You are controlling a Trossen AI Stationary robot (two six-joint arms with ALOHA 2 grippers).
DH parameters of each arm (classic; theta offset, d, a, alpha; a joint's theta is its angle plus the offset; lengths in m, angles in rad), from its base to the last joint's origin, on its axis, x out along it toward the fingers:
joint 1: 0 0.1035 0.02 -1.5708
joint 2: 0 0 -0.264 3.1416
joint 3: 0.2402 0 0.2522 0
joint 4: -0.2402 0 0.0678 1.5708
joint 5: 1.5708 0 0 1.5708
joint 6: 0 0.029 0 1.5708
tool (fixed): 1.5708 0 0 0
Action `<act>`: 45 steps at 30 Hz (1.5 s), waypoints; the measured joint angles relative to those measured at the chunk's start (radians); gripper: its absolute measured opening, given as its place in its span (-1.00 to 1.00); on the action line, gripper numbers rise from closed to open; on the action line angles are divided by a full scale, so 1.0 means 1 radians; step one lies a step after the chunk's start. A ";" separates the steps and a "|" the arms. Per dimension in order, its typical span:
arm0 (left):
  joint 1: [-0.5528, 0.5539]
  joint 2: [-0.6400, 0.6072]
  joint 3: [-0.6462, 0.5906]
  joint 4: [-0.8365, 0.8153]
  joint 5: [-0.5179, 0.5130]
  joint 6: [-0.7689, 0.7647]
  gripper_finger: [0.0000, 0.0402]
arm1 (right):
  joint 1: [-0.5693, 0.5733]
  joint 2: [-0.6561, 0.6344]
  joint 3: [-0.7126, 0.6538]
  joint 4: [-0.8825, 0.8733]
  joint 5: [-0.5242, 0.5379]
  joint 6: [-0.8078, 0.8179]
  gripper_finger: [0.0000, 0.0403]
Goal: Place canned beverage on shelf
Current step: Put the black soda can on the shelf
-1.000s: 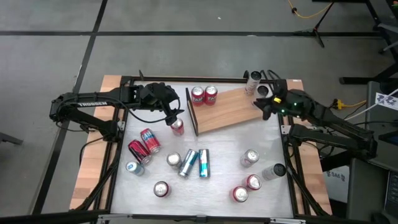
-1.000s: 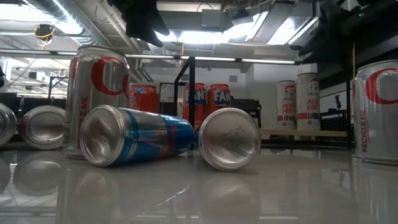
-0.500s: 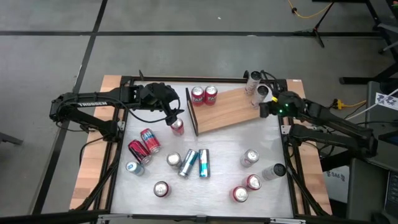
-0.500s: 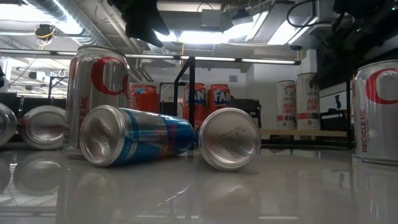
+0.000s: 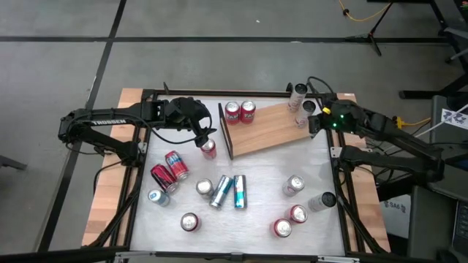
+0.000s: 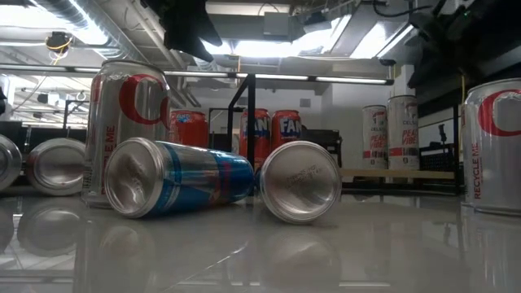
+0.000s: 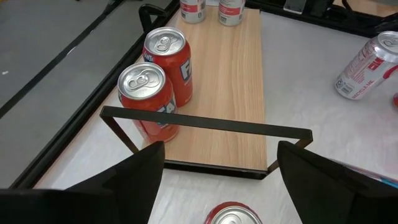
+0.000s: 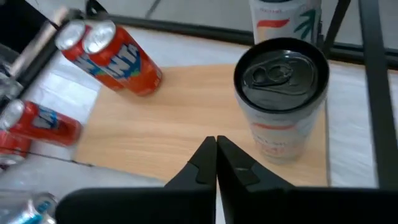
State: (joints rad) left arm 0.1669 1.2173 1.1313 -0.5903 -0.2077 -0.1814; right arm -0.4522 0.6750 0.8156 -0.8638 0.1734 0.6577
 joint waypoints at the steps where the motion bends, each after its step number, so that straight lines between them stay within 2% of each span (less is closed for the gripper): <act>1: 0.000 0.000 0.000 0.000 0.000 0.000 0.51 | 0.000 0.016 0.016 -0.022 0.000 -0.010 -1.00; 14: 0.000 0.000 0.000 0.000 0.000 0.000 0.51 | 0.000 0.255 0.079 -0.135 -0.005 -0.098 -1.00; 26: 0.000 0.000 0.000 0.000 0.000 0.000 0.51 | 0.000 0.268 0.081 -0.141 0.133 -0.123 -1.00; 36: 0.000 0.000 0.000 0.001 0.000 0.000 0.51 | -0.007 0.322 0.081 -0.125 0.159 -0.151 -1.00; 45: 0.000 0.000 0.000 0.001 0.000 0.000 0.51 | -0.082 0.373 0.081 -0.069 0.156 -0.233 -1.00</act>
State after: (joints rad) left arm 0.1667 1.2175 1.1316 -0.5896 -0.2081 -0.1814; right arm -0.5345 1.0480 0.8970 -0.9323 0.3291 0.4252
